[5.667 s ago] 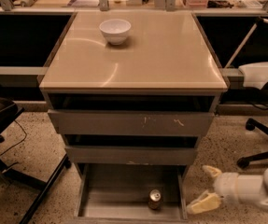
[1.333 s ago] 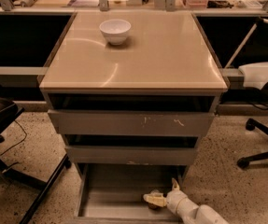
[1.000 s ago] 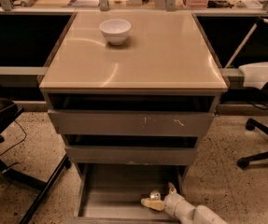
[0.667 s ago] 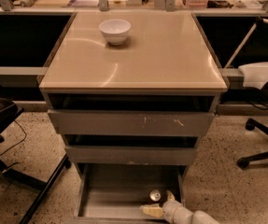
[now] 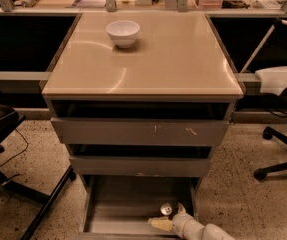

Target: Pick orange can from bottom drawer and place on counter

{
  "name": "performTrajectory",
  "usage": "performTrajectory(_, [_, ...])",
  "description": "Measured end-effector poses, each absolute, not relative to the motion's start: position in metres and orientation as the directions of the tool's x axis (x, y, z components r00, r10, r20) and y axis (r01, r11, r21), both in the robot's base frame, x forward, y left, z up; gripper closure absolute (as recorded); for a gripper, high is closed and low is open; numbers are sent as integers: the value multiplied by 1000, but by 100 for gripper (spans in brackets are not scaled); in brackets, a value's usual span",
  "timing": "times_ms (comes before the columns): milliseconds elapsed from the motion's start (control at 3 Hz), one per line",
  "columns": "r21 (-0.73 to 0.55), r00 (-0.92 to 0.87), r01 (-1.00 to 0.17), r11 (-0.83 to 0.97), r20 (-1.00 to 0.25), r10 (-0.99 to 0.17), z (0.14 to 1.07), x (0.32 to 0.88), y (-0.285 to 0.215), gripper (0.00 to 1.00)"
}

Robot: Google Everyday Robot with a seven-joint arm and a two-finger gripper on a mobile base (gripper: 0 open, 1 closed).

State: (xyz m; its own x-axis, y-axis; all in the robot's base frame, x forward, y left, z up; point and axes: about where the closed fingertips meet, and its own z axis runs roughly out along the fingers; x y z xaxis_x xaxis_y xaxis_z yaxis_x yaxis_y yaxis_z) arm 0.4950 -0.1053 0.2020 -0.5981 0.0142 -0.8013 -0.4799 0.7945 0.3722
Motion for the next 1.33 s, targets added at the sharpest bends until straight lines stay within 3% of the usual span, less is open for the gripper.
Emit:
performTrajectory(333, [364,-607,-440,821,-794,26,193,502,-100,0])
performTrajectory(1333, [362,-609,-437,823,-793,26,192,502,-101,66])
